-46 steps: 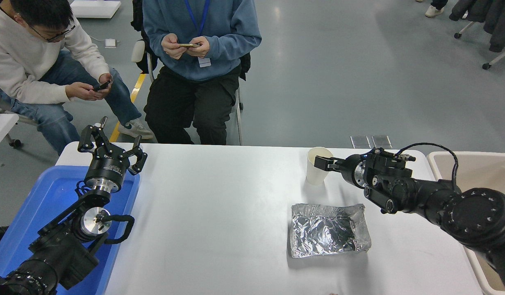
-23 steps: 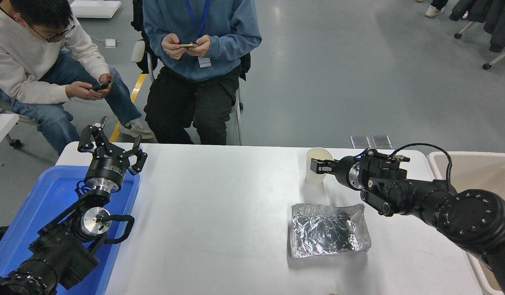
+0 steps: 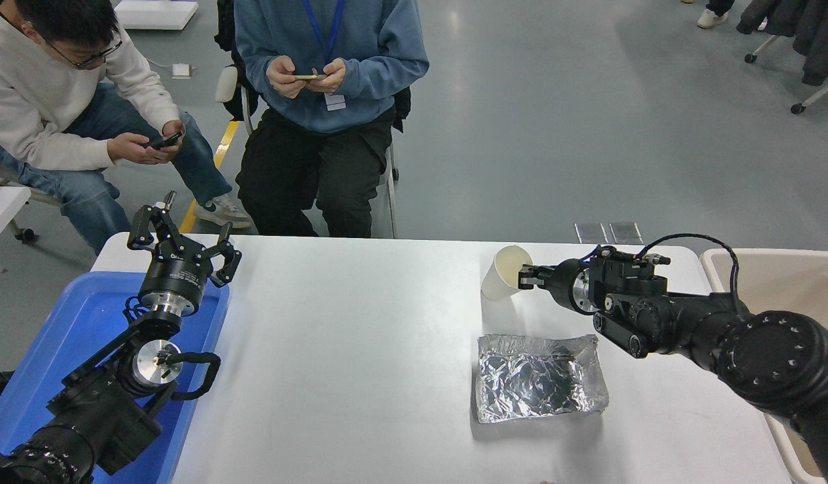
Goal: Dispose of the paper cup in the dustbin
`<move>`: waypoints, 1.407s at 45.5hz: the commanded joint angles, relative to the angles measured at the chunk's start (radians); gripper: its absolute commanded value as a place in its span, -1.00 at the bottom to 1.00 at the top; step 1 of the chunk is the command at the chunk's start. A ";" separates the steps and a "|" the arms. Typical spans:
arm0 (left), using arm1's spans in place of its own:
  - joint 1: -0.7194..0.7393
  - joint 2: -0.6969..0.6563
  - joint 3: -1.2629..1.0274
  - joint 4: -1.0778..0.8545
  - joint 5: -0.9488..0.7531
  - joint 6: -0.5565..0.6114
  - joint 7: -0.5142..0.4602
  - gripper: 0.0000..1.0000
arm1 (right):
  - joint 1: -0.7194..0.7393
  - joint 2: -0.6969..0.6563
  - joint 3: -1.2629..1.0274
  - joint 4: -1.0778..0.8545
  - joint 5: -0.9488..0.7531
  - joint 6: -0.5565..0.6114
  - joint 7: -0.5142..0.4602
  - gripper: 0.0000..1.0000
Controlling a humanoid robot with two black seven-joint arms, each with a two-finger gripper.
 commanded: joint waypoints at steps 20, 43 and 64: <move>0.000 0.000 -0.001 0.000 0.000 0.000 -0.001 1.00 | 0.313 -0.189 -0.011 0.361 0.002 0.082 0.025 -1.00; 0.000 0.000 0.000 0.000 0.000 0.000 -0.001 1.00 | 0.712 -0.427 -0.141 0.728 0.001 0.154 0.027 -1.00; 0.000 0.000 -0.001 0.000 0.000 0.000 -0.001 1.00 | 0.867 -0.493 -0.247 0.843 0.011 0.150 0.027 -1.00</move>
